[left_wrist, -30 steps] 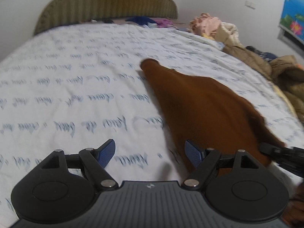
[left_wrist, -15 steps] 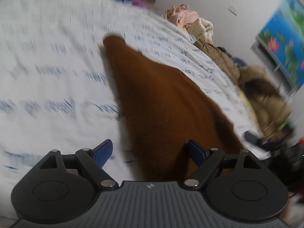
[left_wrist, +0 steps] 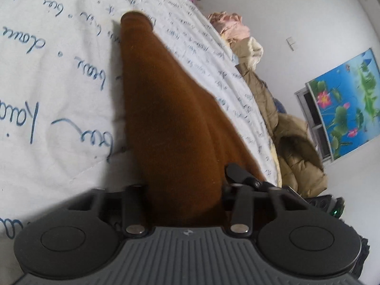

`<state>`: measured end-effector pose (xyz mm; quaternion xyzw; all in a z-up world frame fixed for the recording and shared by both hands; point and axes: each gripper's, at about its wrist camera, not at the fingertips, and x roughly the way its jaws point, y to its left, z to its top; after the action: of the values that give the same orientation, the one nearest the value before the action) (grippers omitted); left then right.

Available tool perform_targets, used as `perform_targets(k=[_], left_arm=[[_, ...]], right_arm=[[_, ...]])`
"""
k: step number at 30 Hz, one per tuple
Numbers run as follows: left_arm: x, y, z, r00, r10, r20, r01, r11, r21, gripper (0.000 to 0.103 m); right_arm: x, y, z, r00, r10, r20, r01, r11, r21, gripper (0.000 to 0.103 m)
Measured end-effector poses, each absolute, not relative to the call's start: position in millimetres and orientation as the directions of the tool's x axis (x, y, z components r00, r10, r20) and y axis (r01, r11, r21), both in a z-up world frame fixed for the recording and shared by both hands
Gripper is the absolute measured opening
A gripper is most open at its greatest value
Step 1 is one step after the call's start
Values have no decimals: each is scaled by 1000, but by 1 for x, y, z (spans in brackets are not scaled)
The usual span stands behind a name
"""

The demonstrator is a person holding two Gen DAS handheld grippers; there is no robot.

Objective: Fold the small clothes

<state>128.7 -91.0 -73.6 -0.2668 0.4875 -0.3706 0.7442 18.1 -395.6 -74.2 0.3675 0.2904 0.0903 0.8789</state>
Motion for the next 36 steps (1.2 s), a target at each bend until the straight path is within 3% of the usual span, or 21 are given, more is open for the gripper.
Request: perform_targets(k=[4, 7, 10, 21, 25, 29, 33, 36], left_arm=[[127, -92, -66, 268, -798, -540, 307, 602, -738, 28], [121, -98, -41, 318, -749, -582, 392, 663, -638, 26], [121, -100, -8, 386, -708, -591, 463, 703, -540, 26], [219, -76, 113, 541, -683, -490, 517, 730, -448, 26], [230, -74, 115, 582, -635, -508, 517, 771, -372, 27], [231, -61, 45, 465, -596, -655, 431, 798, -421, 28], [206, -52, -15, 400, -566, -721, 425, 812, -401, 28], [187, -41, -23, 431, -569, -700, 430, 812, -395, 38]], right_arm=[[12, -401, -78, 817, 379, -435, 80, 673, 736, 40], [13, -394, -66, 816, 386, -430, 63, 681, 730, 37], [22, -387, -43, 818, 415, -399, 11, 682, 732, 36], [115, -353, 67, 883, 358, -302, -95, 768, 633, 36], [142, -343, 76, 904, 349, -249, -122, 766, 631, 37], [160, -339, 27, 823, 413, -391, -33, 721, 693, 37], [156, -324, -27, 709, 433, -557, 38, 765, 643, 39], [143, -313, -38, 677, 426, -600, 13, 808, 588, 56]])
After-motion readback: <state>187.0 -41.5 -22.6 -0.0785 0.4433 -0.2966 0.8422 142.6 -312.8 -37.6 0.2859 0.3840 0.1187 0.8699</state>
